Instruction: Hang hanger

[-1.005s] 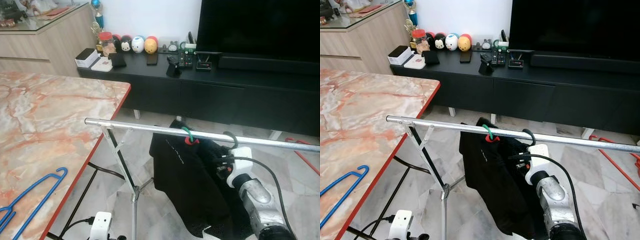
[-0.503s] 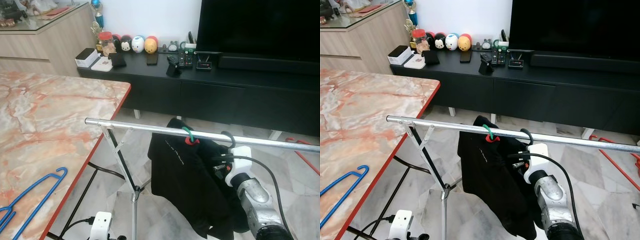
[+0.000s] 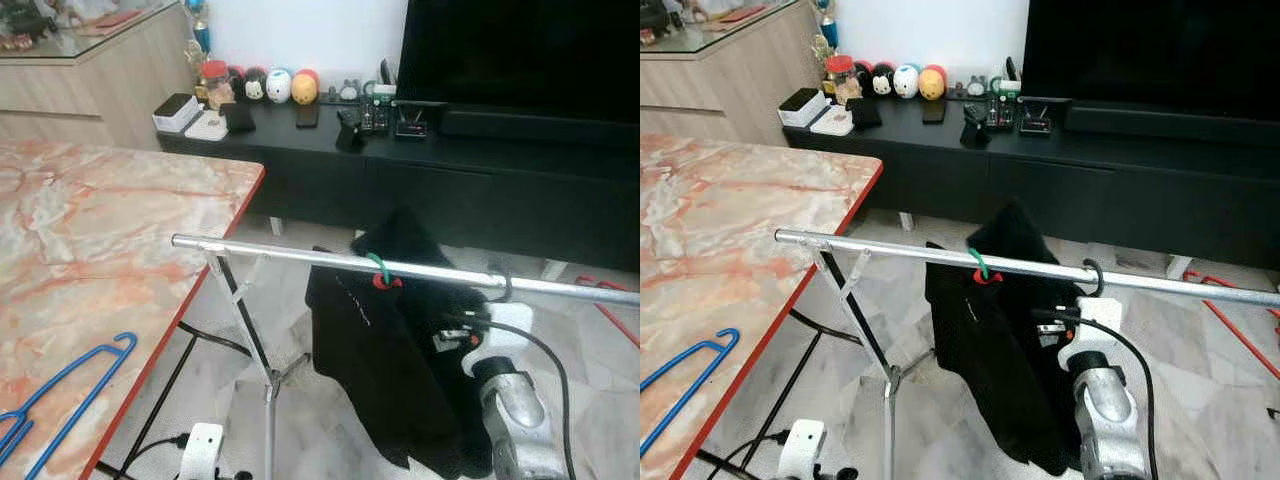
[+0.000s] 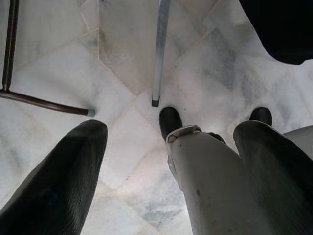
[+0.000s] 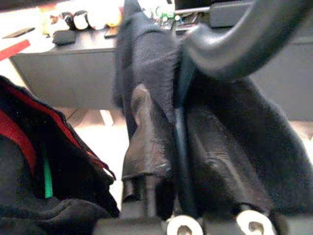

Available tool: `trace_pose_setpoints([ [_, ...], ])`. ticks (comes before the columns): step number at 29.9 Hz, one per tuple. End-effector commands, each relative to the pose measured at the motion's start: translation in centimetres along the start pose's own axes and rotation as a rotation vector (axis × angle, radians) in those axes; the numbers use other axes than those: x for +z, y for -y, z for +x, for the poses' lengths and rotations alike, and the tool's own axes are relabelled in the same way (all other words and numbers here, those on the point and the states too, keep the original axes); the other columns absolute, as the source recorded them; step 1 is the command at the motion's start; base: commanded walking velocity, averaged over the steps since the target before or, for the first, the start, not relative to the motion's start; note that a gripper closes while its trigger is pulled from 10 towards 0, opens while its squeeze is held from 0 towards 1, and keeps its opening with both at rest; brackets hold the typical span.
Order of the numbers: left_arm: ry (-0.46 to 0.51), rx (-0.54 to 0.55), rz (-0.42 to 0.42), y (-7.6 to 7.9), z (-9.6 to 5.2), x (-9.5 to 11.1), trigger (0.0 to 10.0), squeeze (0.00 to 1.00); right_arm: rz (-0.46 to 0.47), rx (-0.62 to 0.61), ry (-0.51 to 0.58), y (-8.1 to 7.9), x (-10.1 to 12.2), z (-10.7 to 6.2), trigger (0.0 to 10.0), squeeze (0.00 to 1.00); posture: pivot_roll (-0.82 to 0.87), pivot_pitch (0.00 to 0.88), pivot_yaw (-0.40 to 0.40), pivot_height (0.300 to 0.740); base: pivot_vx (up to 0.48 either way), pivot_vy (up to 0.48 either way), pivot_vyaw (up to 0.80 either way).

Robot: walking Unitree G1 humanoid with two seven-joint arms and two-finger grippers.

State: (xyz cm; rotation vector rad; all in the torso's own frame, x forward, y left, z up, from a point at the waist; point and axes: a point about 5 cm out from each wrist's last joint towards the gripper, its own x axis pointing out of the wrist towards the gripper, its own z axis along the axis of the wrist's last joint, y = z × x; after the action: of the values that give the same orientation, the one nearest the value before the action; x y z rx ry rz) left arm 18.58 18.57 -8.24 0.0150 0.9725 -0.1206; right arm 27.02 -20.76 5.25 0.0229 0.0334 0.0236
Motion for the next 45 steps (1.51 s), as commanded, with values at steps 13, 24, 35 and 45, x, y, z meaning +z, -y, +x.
trace_pose_setpoints([
  [13,-0.009,0.021,0.031,-0.6,-0.2,-0.2,10.0,0.00,-0.078,-0.054,0.035,-1.0,-0.2,-3.4,10.0,0.00,-0.07,0.019,0.088,0.740,0.000,0.000,0.00],
  [24,0.008,0.036,0.022,-0.8,-0.2,0.0,10.0,0.00,-0.075,-0.135,0.015,-1.1,-0.8,-4.3,10.0,0.00,-0.07,0.016,0.093,0.740,0.000,0.000,0.00],
  [35,0.011,0.036,0.005,-0.7,-0.2,-0.1,10.0,0.00,-0.081,-0.165,0.008,-0.8,-0.8,-4.1,10.0,0.00,-0.07,0.006,0.083,0.740,0.000,0.000,0.00],
  [45,0.012,0.036,-0.005,-0.6,-0.2,-0.2,10.0,0.00,-0.086,-0.167,0.009,-0.7,-0.7,-3.6,10.0,0.00,-0.07,0.000,0.076,0.740,0.000,0.000,0.00],
])
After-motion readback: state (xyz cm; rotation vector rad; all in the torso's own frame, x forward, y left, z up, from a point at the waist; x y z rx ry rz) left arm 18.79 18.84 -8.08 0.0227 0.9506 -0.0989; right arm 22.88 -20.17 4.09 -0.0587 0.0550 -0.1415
